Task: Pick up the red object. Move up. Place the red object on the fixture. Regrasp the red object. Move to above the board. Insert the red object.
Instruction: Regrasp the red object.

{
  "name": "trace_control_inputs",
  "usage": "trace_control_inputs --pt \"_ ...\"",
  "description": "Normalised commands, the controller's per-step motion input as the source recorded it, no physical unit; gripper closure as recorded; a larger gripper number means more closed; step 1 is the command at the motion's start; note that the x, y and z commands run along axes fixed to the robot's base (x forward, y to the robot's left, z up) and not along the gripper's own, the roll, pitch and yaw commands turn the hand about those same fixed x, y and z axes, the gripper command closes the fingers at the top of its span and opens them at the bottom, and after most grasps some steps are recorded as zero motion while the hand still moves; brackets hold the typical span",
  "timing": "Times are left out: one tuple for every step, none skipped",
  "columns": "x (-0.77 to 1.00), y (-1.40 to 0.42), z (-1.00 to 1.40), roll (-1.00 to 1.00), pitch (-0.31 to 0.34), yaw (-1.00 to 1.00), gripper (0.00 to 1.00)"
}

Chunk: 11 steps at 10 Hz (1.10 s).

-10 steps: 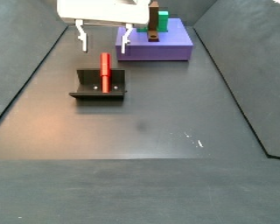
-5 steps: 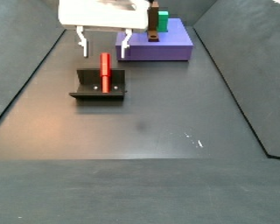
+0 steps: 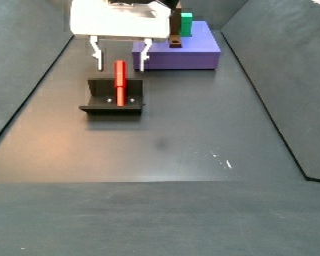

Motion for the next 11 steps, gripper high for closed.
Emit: trace_control_inputs --pt "0.02 0.00 -0.13 0.00 0.000 0.00 0.00" --pt "0.00 0.00 -0.02 0.00 0.000 0.00 0.00" --pt "-0.03 0.04 0.00 -0.01 0.000 0.00 0.00" --pt "0.02 0.00 -0.03 -0.01 -0.006 0.00 0.00" --pt "0.10 -0.03 0.00 0.97 0.180 0.49 0.00" --pt "0.21 0.00 0.00 1.00 0.169 0.42 0.00" --pt "0.12 -0.01 -0.05 1.00 0.117 0.27 0.00" --pt "0.00 -0.07 -0.05 0.65 0.000 0.17 0.00" --pt "0.00 -0.10 -0.10 0.33 0.000 0.02 0.00" --pt "0.07 -0.06 -0.03 0.14 0.000 0.00 0.00" --pt "0.04 -0.07 -0.01 0.07 0.000 0.00 0.00"
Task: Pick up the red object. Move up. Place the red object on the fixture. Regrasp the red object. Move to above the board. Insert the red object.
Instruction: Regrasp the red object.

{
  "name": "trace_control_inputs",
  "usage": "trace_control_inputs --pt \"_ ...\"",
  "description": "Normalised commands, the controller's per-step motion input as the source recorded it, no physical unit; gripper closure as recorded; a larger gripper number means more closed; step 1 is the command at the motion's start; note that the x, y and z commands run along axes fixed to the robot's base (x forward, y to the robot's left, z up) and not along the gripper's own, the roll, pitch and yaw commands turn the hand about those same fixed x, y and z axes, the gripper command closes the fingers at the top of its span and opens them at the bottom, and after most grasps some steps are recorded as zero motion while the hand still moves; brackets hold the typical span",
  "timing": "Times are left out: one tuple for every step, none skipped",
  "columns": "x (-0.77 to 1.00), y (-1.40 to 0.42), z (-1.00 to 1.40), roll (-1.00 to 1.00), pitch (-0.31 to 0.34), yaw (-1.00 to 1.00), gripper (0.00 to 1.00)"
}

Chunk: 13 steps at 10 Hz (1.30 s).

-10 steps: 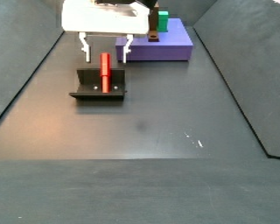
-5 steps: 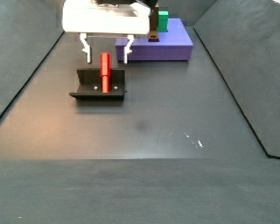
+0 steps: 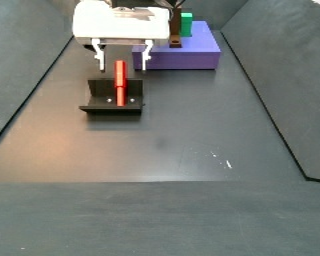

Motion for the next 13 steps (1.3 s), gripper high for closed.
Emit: trace_control_inputs --pt "0.01 -0.04 -0.03 0.04 -0.006 0.00 0.00" --pt "0.02 -0.04 -0.03 0.02 -0.011 0.00 0.00" --pt "0.00 0.00 0.00 0.00 0.000 0.00 0.00" --pt "0.00 0.00 0.00 0.00 0.000 0.00 1.00" --pt "0.00 0.00 0.00 0.00 0.000 0.00 1.00" --pt "0.00 0.00 0.00 0.00 0.000 0.00 1.00" --pt "0.00 0.00 0.00 0.00 0.000 0.00 1.00" --pt "0.00 0.00 0.00 0.00 0.000 0.00 1.00" --pt "0.00 0.00 0.00 0.00 0.000 0.00 1.00" --pt "0.00 0.00 0.00 0.00 0.000 0.00 1.00" --pt "0.00 0.00 0.00 0.00 0.000 0.00 1.00" --pt "0.00 0.00 0.00 0.00 0.000 0.00 1.00" --pt "0.00 0.00 0.00 0.00 0.000 0.00 1.00"
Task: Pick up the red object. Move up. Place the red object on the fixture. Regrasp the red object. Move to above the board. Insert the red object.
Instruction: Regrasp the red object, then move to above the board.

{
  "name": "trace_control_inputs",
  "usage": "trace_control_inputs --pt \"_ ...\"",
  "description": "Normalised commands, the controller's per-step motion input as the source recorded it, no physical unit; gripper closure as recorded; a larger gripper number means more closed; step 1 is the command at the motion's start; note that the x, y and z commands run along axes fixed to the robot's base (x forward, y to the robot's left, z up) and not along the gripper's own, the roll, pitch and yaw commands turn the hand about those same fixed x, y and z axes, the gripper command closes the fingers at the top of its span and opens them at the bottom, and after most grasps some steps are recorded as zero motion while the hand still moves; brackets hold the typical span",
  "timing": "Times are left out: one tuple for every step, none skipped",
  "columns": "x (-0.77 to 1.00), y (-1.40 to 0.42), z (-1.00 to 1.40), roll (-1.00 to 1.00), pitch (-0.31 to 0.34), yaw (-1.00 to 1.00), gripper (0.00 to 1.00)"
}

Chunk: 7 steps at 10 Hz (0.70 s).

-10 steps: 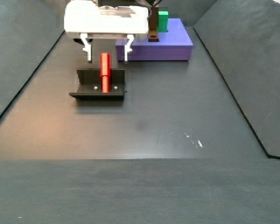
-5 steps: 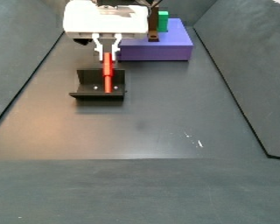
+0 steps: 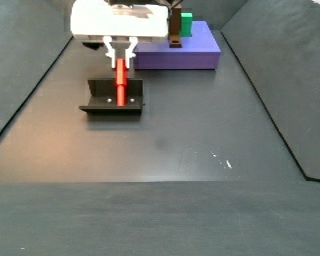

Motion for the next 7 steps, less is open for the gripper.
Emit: trace_control_inputs --pt "0.00 0.00 0.00 0.00 0.000 0.00 1.00" --pt "0.00 0.00 0.00 0.00 0.000 0.00 1.00" --pt "0.00 0.00 0.00 0.00 0.000 0.00 1.00" --pt "0.00 0.00 0.00 0.00 0.000 0.00 1.00" --pt "0.00 0.00 0.00 0.00 0.000 0.00 1.00" --pt "0.00 0.00 0.00 0.00 0.000 0.00 1.00" --pt "0.00 0.00 1.40 0.00 0.000 0.00 1.00"
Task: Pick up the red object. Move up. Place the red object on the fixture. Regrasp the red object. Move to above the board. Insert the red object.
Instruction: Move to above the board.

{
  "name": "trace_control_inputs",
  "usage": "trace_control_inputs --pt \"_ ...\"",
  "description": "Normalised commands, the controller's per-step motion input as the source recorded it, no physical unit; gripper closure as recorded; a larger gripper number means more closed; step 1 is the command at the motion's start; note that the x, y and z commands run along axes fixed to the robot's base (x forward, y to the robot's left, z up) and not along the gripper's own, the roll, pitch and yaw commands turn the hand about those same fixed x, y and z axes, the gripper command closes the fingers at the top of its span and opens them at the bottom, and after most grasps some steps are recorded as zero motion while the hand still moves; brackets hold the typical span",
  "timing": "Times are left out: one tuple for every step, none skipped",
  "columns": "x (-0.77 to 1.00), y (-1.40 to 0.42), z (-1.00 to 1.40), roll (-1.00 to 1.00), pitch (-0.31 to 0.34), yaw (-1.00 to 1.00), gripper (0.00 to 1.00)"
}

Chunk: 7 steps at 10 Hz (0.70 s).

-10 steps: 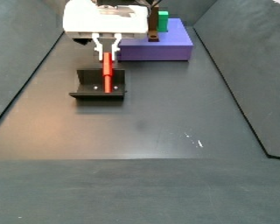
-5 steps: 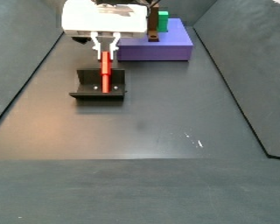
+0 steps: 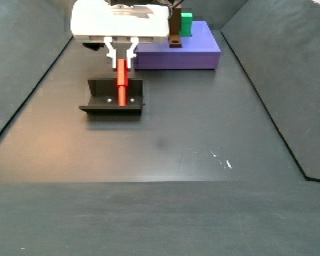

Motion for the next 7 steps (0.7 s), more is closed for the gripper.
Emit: trace_control_inputs --pt "0.00 -0.03 1.40 -0.01 -0.026 -0.03 1.00" --pt "-0.03 -0.04 1.40 -0.06 -0.042 -0.04 1.00" --pt "-0.03 -0.01 1.40 -0.04 -0.047 -0.03 1.00" --pt "-0.02 -0.03 1.40 -0.03 0.000 -0.05 1.00" --pt "-0.03 -0.04 1.40 -0.01 0.035 -0.05 1.00" --pt "-0.03 -0.03 1.40 -0.01 0.045 -0.03 1.00" --pt "-0.02 -0.03 0.84 -0.01 0.064 -0.02 1.00"
